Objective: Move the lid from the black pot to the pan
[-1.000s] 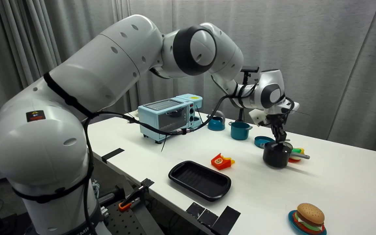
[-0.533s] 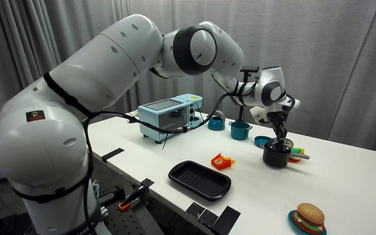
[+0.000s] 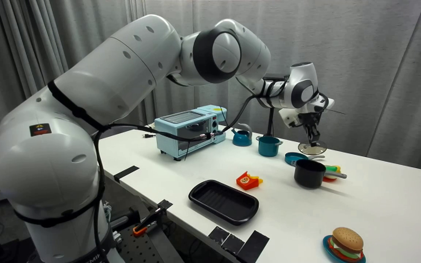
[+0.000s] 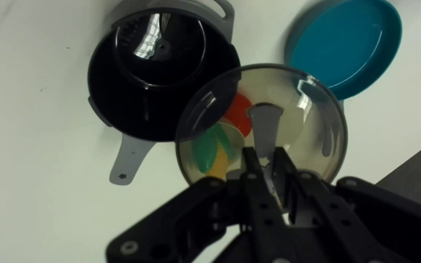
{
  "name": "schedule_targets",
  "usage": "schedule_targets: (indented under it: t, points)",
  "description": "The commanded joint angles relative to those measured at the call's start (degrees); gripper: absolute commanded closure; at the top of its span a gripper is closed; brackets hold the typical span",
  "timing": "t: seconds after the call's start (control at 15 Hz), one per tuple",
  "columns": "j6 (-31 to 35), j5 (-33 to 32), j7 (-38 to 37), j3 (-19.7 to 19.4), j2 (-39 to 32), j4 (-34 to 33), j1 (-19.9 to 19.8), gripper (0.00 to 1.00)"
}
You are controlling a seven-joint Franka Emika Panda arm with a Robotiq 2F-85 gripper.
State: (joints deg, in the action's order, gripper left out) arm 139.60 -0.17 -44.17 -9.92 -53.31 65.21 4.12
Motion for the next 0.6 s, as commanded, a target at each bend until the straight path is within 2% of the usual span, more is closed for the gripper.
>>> schedule_targets:
  t: [0.0, 0.53]
  points:
    - [-0.74, 1.39, 0.16, 1.22, -1.53, -4.58, -0.53, 0.96]
    - [0.05, 3.27, 2.78, 4.07, -1.89, -6.23, -1.53, 0.96]
